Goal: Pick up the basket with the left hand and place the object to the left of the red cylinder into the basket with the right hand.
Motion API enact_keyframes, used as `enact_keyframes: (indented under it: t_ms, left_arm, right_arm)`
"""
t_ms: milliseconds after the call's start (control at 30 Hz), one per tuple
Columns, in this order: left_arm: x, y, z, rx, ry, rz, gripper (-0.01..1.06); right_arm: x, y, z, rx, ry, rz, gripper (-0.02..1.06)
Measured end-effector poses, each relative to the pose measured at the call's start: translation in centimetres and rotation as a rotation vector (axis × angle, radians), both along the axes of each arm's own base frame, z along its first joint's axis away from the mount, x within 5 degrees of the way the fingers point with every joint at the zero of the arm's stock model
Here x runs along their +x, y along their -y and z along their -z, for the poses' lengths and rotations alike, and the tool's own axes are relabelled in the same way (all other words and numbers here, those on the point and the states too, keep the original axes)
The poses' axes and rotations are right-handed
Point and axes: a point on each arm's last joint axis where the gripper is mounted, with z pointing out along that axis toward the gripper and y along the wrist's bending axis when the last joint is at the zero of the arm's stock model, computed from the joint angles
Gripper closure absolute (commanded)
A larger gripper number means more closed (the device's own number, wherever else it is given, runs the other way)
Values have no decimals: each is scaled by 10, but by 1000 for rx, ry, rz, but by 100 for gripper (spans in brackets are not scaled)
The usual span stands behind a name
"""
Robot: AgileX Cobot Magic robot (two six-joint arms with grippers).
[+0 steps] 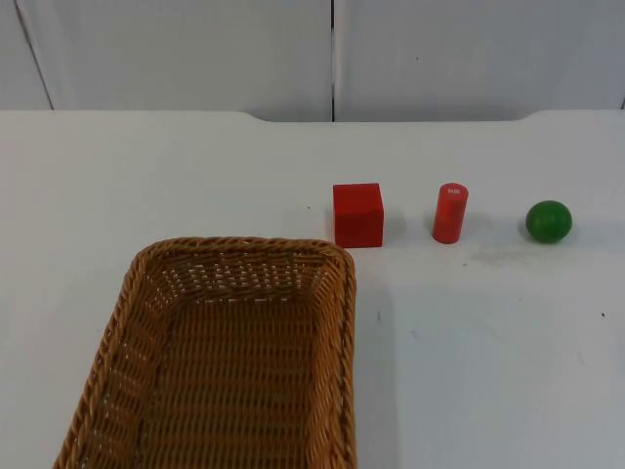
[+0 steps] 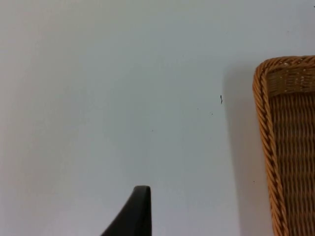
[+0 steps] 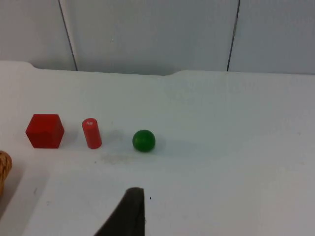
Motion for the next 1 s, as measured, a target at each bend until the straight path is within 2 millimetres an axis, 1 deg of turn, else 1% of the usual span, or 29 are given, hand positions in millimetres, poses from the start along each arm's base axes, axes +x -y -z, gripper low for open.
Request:
enact_keyframes:
  t_ms: [33,67,100,133,167,300,333,433,500,533,700,733,833,900,933,1000]
  left_arm:
    - [0,0,0,0,0,0,0]
    - [0,0,0,0,0,0,0]
    - [0,0,0,0,0,0,0]
    - [0,0,0,0,0,0,0]
    - [0,0,0,0,0,0,0]
    - [2,0,1,-2,-10,3,0]
    - [2,0,1,-2,-10,3,0]
    - [7,2,4,-16,-31,25,0]
    - [14,4,8,-37,-56,38,0]
    - [14,4,8,-37,-56,38,0]
    - [36,4,21,-64,-107,38,0]
    - [36,4,21,-64,-107,38,0]
    - [55,3,33,-74,-142,35,0]
    - [63,3,40,-78,-166,38,0]
    - [63,3,40,-78,-166,38,0]
    - [74,3,50,-80,-190,38,0]
  right_arm:
    - [0,0,0,0,0,0,-1]
    - [8,-1,-7,-1,-13,0,-1]
    - [22,-2,-14,-5,-44,0,-1]
    - [32,-3,-19,-7,-61,0,-1]
    - [32,-3,-19,-7,-61,0,-1]
    - [66,-7,-34,-14,-125,0,-1]
    - [66,-7,-34,-14,-125,0,-1]
    - [89,-10,-38,-19,-174,0,-1]
    - [101,-11,-38,-21,-194,0,-1]
    - [101,-11,-38,-21,-194,0,-1]
    - [118,-13,-31,-25,-240,-1,-1]
    - [118,-13,-31,-25,-240,-1,-1]
    - [123,-13,-29,-26,-249,-1,-1]
    - [124,-14,-29,-25,-245,-2,-1]
    - [124,-14,-29,-25,-245,-2,-1]
    - [124,-14,-30,-25,-238,-2,-1]
